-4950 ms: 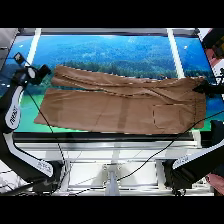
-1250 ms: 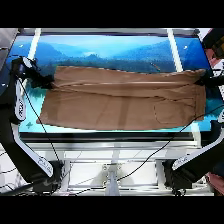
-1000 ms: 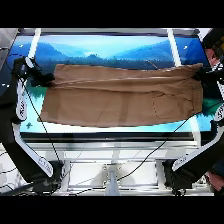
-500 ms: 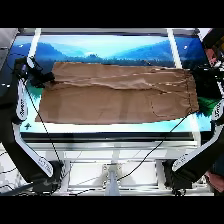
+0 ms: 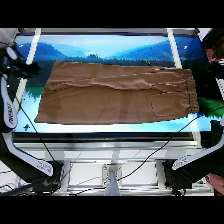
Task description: Fold the clothes and pants, and hang the long-sleeved shirts on hangers.
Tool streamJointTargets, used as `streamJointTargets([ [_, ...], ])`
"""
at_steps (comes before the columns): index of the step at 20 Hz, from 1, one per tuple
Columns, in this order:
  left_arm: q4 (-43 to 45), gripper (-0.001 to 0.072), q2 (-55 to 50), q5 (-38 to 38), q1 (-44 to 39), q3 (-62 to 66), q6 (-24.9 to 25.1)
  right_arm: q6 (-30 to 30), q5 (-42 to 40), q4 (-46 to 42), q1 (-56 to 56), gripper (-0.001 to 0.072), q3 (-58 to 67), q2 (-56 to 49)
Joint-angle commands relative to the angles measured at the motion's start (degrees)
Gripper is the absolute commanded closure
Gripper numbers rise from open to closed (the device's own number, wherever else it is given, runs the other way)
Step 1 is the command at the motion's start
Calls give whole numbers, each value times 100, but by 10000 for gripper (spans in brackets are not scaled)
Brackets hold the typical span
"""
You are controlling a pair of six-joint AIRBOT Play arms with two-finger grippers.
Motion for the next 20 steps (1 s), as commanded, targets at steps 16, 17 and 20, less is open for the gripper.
streamJointTargets([
  [16,-651,682,4334,424,1222,-4787,2063,-1532,1128,293,-1147,679,-4817,3633],
  [17,-649,683,4409,522,1222,-5066,2063,-1534,785,262,-1147,679,-5353,3912],
  [20,-684,682,4557,813,1246,-5674,2061,-1532,-52,533,-1145,535,-6669,4352],
])
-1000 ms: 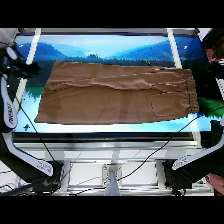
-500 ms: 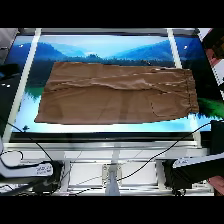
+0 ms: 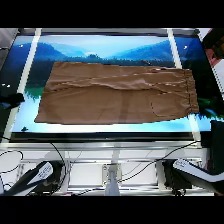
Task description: Fold the clothes and pants, and hang the long-sleeved shirts on hangers.
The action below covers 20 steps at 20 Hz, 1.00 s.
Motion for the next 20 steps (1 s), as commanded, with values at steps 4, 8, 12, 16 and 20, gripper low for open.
streamJointTargets([
  [4,-459,682,240,459,55,-916,57,177,-1910,1064,-13,253,-2026,372],
  [8,-494,682,240,560,55,-916,57,896,-2649,1370,-13,147,-2024,-105],
  [12,-514,682,240,568,55,-916,57,909,-3333,2146,-13,148,-2024,-562],
  [16,-514,682,240,564,55,-916,57,658,-3720,2771,-13,168,-2024,-881],
  [20,-518,682,240,562,55,-916,55,437,-3783,3158,-4,290,-1982,-1147],
])
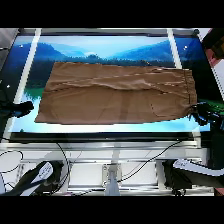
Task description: Fold the clothes and pants, and hang the long-sleeved shirts on hangers.
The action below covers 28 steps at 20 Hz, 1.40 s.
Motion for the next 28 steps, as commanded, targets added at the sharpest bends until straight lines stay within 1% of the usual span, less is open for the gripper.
streamJointTargets([
  [1,-50,682,4,-7,4,-2,0,-157,-173,282,7,305,9,-258],
  [3,-151,682,4,-15,4,-13,2,-162,-184,282,4,350,9,-293],
  [4,-146,682,4,85,4,-57,2,-232,-216,273,4,432,9,-293],
  [5,-127,682,7,199,7,-136,2,-348,-216,275,7,530,9,-293],
  [6,-131,682,9,280,17,-236,-26,-420,-190,273,7,605,9,-293],
  [7,-181,682,13,317,11,-341,-201,-428,-160,273,7,676,9,-293],
  [9,-599,682,133,352,7,-584,-234,-446,-122,260,7,679,9,-293],
  [11,-684,682,461,638,15,-925,-258,-444,-98,258,7,679,9,-293],
  [12,-695,682,693,820,74,-1137,-363,-444,-13,258,7,679,9,-293],
  [14,-710,676,1202,890,177,-1637,-662,-444,98,258,7,679,9,-293],
  [15,-710,579,1438,885,199,-1908,-813,-446,149,256,7,678,9,-293],
  [16,-730,301,1617,885,197,-2144,-1029,-446,197,254,7,679,9,-293],
  [17,-752,146,1714,896,197,-2334,-1296,-446,203,254,7,679,9,-293],
  [18,-763,148,1735,973,197,-2485,-1447,-446,203,254,7,678,9,-293],
  [20,-1049,148,1733,1364,197,-2702,-1445,-446,173,254,4,679,9,-293],
  [22,-1408,150,1733,1910,197,-2885,-1447,-446,149,254,4,679,9,-293],
  [23,-1482,160,1727,2151,197,-2962,-1451,-446,133,254,4,679,9,-293],
  [24,-1480,210,1665,2409,197,-3005,-1604,-448,116,254,4,679,9,-293],
  [25,-1486,231,1543,2524,197,-3010,-1659,-446,96,254,4,679,9,-293],
  [28,-1867,220,870,2599,195,-3010,-1657,-448,81,254,4,679,9,-293],
])
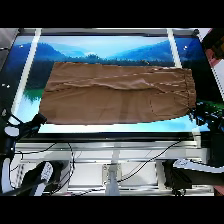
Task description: Fold the clothes and pants, and hang the long-sleeved shirts on hangers.
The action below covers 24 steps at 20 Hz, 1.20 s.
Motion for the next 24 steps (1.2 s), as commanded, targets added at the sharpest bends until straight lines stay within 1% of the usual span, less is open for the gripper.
streamJointTargets([
  [1,-551,204,-684,396,4,-68,-96,2,-57,-7,2,679,-2,2],
  [2,-693,193,-933,496,0,-68,-83,2,-57,-7,2,678,-2,2],
  [5,-1093,197,-1364,874,-2,-68,321,2,-59,-7,2,679,-2,2],
  [7,-1167,204,-1429,1255,-46,-68,376,0,-61,-7,2,679,-2,2],
  [9,-1189,243,-1438,1637,-127,-68,374,0,-48,-9,2,678,-2,4],
  [10,-1213,242,-1436,1759,-184,-66,372,-2,-20,-9,2,678,-2,4],
  [11,-1209,261,-1436,1825,-260,-52,374,-4,31,-9,2,679,-2,9],
  [13,-1204,641,-1436,1825,-389,39,378,-227,173,-11,2,679,0,116],
  [14,-1207,680,-1434,1825,-420,111,378,-323,293,-20,2,679,0,232],
  [16,-1204,680,-1410,1777,-435,341,378,-326,509,-173,2,679,4,525],
  [17,-1198,681,-1366,1757,-433,468,378,-295,660,-439,2,679,55,680],
  [18,-1156,681,-1305,1757,-433,566,378,-203,855,-780,2,680,138,800],
  [21,-841,682,-944,1705,-431,798,376,391,1488,-1978,2,679,592,1023],
  [24,-822,682,-472,1628,-431,929,378,507,2173,-2387,2,680,1182,1038],
])
